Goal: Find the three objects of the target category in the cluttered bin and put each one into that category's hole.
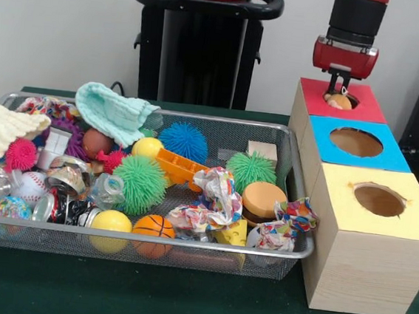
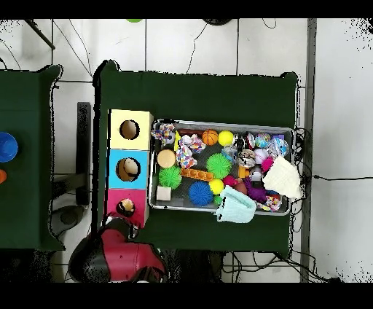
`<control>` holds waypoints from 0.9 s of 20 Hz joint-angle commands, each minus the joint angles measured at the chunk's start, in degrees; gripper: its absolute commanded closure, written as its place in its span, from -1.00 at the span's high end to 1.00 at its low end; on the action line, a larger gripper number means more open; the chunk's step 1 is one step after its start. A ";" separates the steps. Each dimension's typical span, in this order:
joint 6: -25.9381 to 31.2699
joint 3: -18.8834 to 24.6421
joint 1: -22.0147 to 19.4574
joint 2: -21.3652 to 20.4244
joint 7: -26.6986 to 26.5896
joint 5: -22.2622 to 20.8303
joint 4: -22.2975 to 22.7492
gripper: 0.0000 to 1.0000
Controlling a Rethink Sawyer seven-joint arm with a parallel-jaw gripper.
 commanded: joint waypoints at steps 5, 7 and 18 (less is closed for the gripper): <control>17.08 -3.08 1.50 -9.31 9.26 2.67 -0.45 -1.00; 19.40 -3.87 1.83 -10.60 9.24 2.27 -0.94 -1.00; 22.90 -4.39 1.27 -12.75 9.03 1.29 -2.30 -1.00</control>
